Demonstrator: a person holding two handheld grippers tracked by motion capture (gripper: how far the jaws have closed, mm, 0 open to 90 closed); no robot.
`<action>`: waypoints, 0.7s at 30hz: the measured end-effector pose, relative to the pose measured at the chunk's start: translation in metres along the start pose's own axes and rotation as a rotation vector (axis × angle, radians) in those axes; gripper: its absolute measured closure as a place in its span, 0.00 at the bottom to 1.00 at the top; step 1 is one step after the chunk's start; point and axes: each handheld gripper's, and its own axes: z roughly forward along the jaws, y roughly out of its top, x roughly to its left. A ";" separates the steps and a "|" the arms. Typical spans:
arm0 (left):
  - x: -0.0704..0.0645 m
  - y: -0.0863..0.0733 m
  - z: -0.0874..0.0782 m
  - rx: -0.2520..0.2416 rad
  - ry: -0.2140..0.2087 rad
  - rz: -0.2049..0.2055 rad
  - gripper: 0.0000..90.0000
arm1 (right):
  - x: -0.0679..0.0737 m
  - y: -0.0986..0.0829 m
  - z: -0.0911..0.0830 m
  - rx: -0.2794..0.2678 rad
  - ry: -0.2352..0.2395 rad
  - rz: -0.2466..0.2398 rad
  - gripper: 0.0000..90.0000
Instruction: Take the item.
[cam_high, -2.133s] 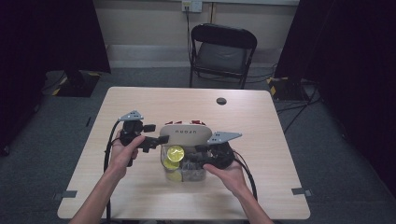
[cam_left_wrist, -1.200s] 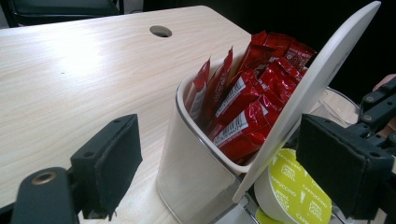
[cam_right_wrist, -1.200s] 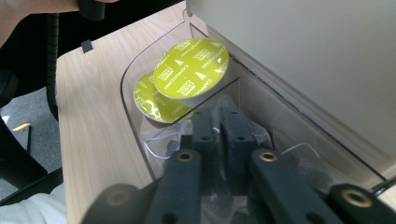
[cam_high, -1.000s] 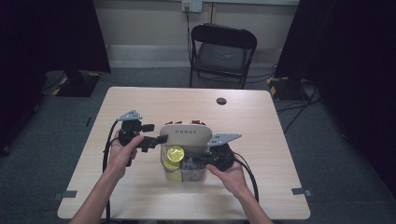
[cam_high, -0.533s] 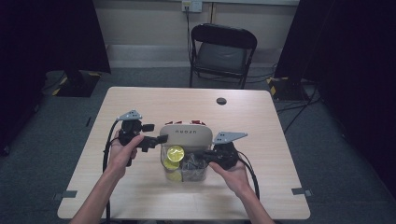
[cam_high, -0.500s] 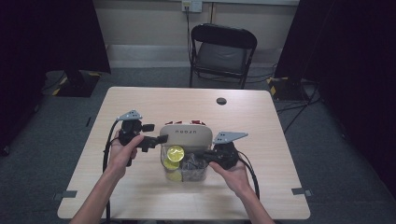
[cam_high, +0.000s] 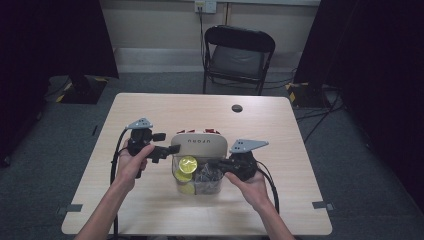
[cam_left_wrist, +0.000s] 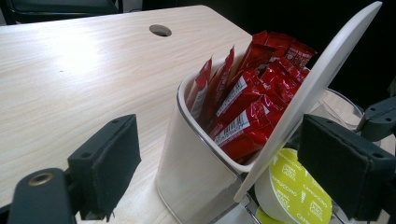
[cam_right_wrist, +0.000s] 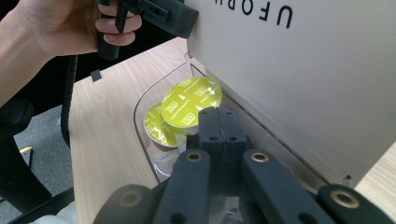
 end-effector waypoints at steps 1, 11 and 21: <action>0.000 0.000 0.000 0.002 0.001 0.001 0.14 | 0.000 0.000 -0.001 -0.001 -0.002 -0.001 1.00; -0.002 0.001 -0.001 0.001 0.011 0.005 0.15 | 0.002 0.004 -0.011 -0.032 -0.001 0.001 1.00; -0.002 0.001 -0.001 0.004 0.012 0.007 0.15 | 0.004 0.004 -0.022 -0.045 -0.009 0.000 1.00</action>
